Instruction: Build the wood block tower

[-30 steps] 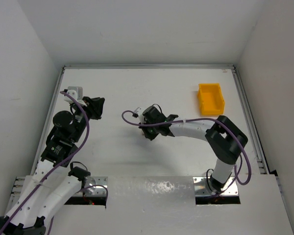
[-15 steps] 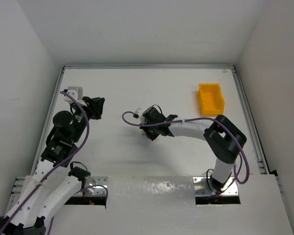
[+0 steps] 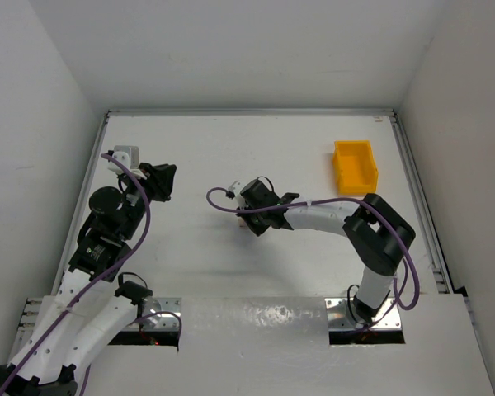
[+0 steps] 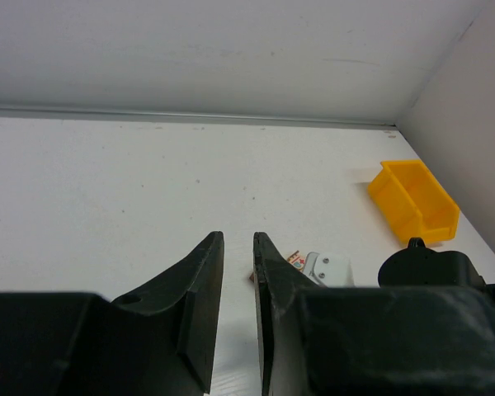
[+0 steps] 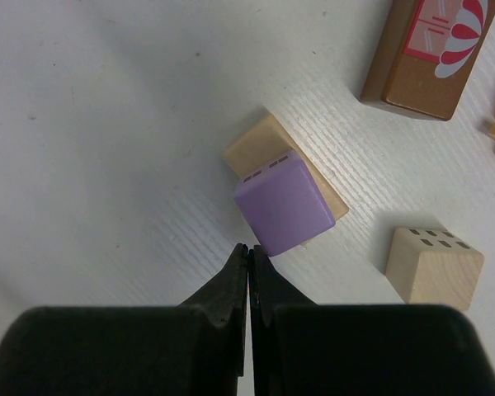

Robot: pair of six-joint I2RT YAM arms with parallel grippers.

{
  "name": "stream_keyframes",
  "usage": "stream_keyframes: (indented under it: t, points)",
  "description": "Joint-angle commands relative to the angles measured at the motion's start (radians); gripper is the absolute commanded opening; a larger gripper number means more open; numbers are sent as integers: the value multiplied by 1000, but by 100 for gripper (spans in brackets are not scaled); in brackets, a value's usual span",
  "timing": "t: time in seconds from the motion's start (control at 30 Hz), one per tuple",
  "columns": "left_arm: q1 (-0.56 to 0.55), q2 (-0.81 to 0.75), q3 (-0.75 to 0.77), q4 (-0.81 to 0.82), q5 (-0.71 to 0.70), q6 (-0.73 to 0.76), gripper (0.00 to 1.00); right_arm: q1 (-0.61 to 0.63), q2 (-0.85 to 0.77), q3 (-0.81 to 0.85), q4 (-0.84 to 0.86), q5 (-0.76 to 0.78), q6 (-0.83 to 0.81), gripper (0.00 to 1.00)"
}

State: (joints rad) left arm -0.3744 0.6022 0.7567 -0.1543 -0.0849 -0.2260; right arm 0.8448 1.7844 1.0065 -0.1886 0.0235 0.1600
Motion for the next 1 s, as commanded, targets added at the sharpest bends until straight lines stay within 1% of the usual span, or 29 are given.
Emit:
stream_keyframes:
  t: [0.0,0.37,0.77,0.87,0.97]
  points:
    - [-6,-4,1,41,10,-3,19,-7,-6,30,21,19,-5,0]
    - [-6,-2,1,41,11,-3,19,-10,-13,29,20,30,-2,0]
    - [-6,-2,1,41,10,-4,19,-12,-31,9,17,-20,4,0]
    - [-6,-4,1,41,10,-1,19,-12,-57,6,3,-20,3,0]
    - [-6,-4,1,41,10,-3,19,-10,-78,10,-38,16,-10,0]
